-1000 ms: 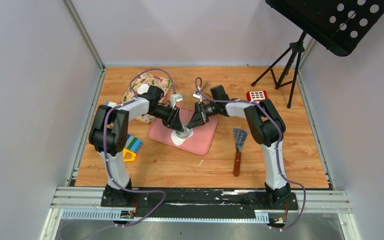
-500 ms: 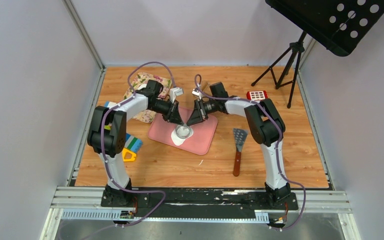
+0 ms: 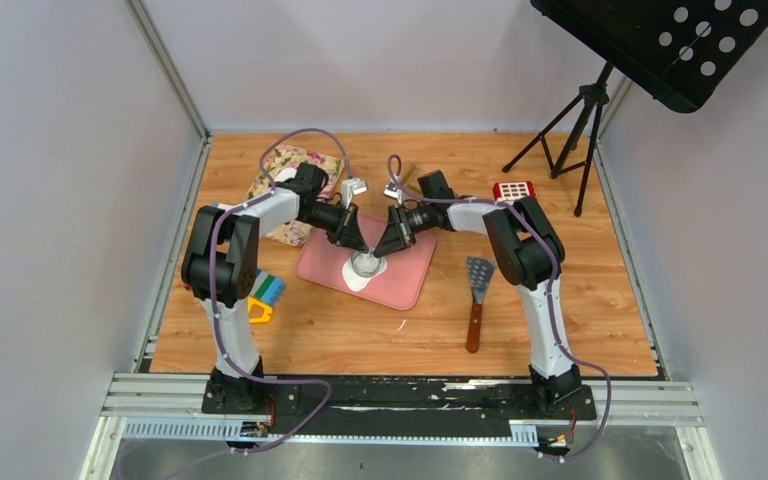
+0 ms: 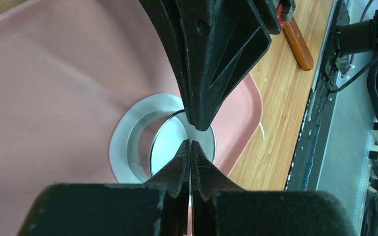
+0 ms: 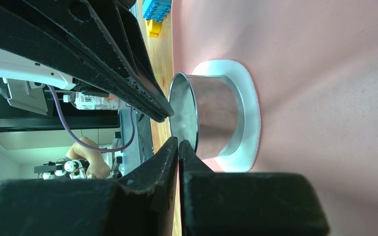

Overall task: Roll out the dumpling wrappers from the dough
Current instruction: Press the dumpling wrapper on the work surface.

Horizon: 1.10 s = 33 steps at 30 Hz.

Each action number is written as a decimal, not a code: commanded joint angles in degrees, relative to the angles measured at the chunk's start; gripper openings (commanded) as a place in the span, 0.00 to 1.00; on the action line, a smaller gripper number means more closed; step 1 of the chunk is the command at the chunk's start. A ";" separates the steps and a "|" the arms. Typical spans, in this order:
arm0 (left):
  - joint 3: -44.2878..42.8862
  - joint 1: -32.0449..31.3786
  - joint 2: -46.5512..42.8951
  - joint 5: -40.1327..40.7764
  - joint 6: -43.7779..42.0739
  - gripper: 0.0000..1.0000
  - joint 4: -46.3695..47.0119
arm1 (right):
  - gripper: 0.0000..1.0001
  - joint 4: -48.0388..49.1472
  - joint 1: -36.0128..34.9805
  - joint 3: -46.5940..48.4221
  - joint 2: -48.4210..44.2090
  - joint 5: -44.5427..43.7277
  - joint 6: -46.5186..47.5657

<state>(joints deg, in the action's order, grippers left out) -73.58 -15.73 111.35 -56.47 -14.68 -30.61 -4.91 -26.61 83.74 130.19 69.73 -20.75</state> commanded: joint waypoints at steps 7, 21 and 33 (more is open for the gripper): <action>2.07 0.17 1.21 -0.93 -1.69 0.00 0.64 | 0.06 1.86 -0.41 0.00 0.24 1.19 0.19; 1.29 0.17 5.84 -3.03 -0.22 0.00 0.68 | 0.05 1.82 -0.44 -0.51 0.30 0.83 0.99; 1.47 0.17 6.89 -3.63 0.00 0.00 0.66 | 0.04 -3.33 -0.38 -0.74 0.60 -0.71 6.14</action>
<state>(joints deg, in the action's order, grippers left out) -71.57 -15.73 116.36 -61.95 -14.04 -30.59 -5.85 -26.61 83.26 130.19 70.04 -19.11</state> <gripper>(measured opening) 0.006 0.039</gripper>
